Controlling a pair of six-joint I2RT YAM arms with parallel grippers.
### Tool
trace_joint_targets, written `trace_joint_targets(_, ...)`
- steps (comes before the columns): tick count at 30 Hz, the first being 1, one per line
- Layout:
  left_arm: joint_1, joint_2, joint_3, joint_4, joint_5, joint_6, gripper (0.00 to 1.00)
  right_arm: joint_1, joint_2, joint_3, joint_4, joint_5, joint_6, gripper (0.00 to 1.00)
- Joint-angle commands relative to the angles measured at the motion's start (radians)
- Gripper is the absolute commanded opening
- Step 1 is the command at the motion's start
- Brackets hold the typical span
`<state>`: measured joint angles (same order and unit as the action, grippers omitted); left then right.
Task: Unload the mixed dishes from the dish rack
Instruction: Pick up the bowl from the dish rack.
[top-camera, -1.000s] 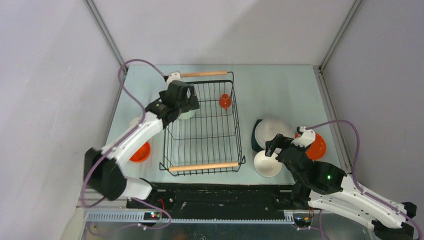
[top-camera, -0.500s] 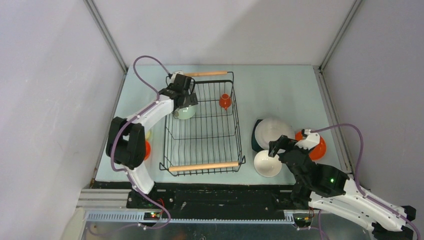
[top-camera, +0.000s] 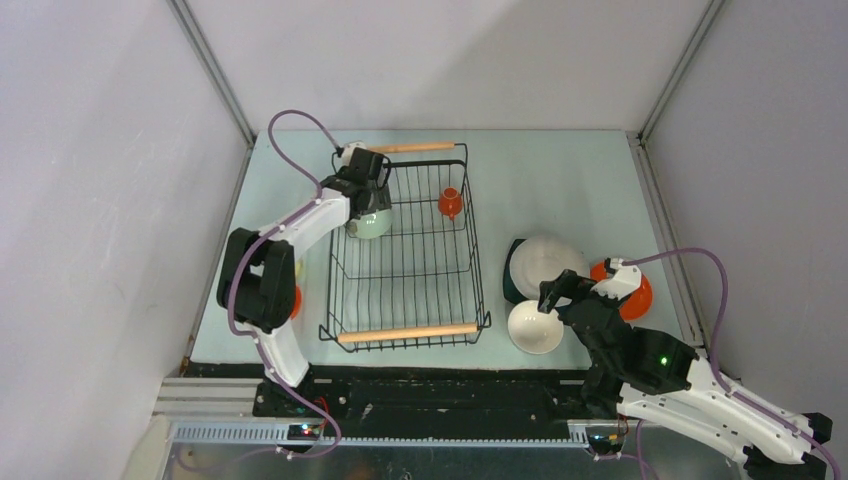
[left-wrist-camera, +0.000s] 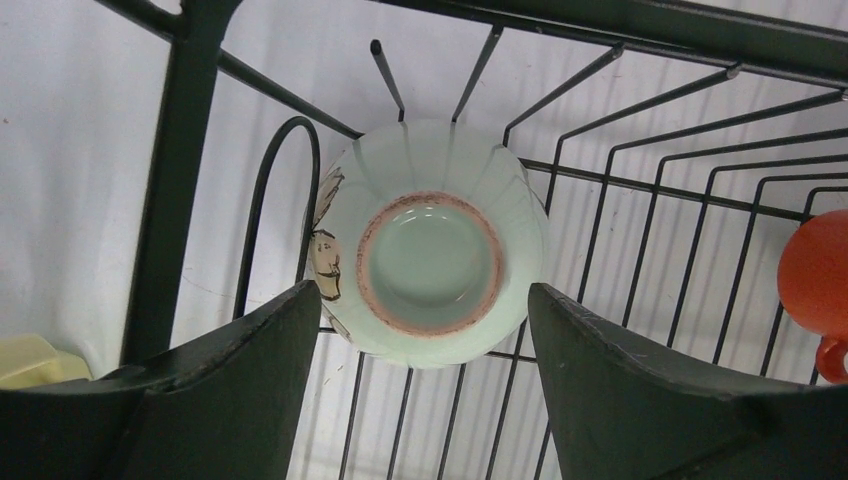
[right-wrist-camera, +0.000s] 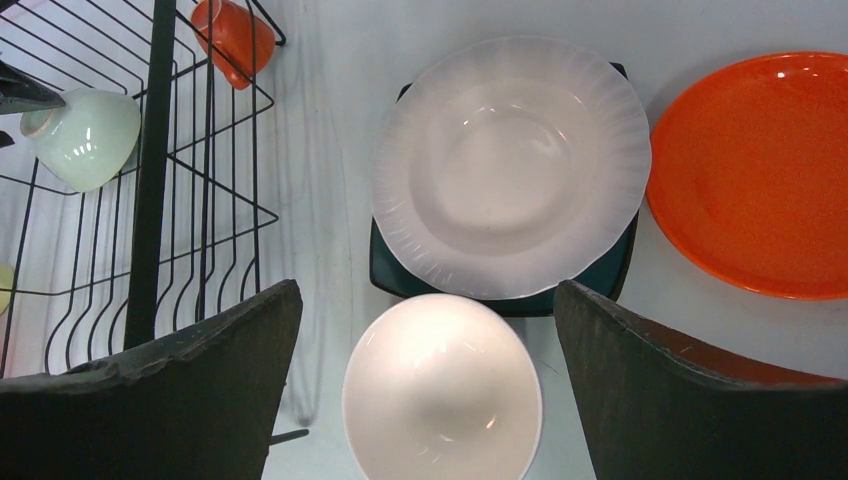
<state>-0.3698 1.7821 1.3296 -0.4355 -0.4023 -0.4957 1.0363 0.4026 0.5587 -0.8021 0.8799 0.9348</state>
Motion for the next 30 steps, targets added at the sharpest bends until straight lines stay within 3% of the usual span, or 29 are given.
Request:
trace_joint_targets(1, 0.01, 0.031, 0.04, 0.018, -0.024, 0.013, 0.8, -0.005, -0.004, -0.002, 0.009, 0.036, 0.009, 0.99)
trace_joint_targets(20, 0.02, 0.061, 0.036, 0.03, 0.008, 0.008, 0.52, -0.011, 0.001, -0.006, 0.014, 0.035, 0.007, 1.0)
trace_joint_targets(26, 0.02, 0.051, 0.042, 0.026, 0.007, 0.016, 0.36, -0.014, -0.004, -0.006, 0.012, 0.035, 0.01, 1.0)
trace_joint_targets(30, 0.02, 0.02, 0.025, 0.025, 0.004, 0.011, 0.15, -0.015, -0.01, -0.006, 0.011, 0.034, 0.012, 0.99)
